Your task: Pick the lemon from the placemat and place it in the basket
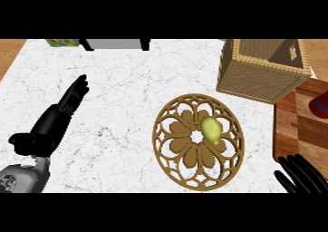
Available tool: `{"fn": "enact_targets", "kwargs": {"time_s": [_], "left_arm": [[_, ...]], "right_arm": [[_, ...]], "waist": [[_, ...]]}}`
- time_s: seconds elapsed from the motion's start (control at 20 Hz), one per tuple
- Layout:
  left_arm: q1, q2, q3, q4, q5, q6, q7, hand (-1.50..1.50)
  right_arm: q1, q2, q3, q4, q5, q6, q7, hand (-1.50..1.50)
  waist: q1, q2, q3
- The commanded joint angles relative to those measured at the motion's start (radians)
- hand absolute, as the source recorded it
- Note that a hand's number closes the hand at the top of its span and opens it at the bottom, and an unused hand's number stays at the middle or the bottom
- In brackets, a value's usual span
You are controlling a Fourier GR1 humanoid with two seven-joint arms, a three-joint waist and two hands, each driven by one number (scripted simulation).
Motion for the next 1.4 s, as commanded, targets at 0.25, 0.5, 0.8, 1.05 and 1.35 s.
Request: {"fn": "enact_targets", "kwargs": {"time_s": [0.25, 0.5, 0.8, 1.05, 1.35], "left_arm": [[-0.017, -0.015, 0.068, -0.016, -0.016, -0.066, 0.033, 0.0], [0.012, -0.04, 0.077, -0.011, -0.032, -0.103, 0.013, 0.0], [0.002, -0.072, 0.107, -0.014, -0.067, -0.126, 0.054, 0.0], [-0.039, -0.109, 0.155, -0.031, -0.096, -0.139, 0.099, 0.0], [-0.04, -0.155, 0.156, 0.046, -0.147, -0.163, 0.029, 0.0]], "right_arm": [[-0.249, 0.155, 0.036, 0.255, -0.002, -0.007, -0.027, -1.5], [-0.309, 0.262, 0.111, 0.406, 0.115, -0.106, -0.057, -1.5], [-0.432, 0.232, -0.058, 0.629, 0.006, -0.148, -0.201, -1.5], [-0.445, 0.276, -0.02, 0.632, 0.033, -0.141, -0.221, -1.5], [-0.407, 0.271, 0.0, 0.501, 0.024, -0.067, -0.198, -1.5]], "waist": [[0.007, 0.001, 0.0], [0.006, 0.001, 0.0], [0.005, 0.001, 0.0], [0.003, 0.001, 0.0], [0.0, 0.001, 0.0]]}}
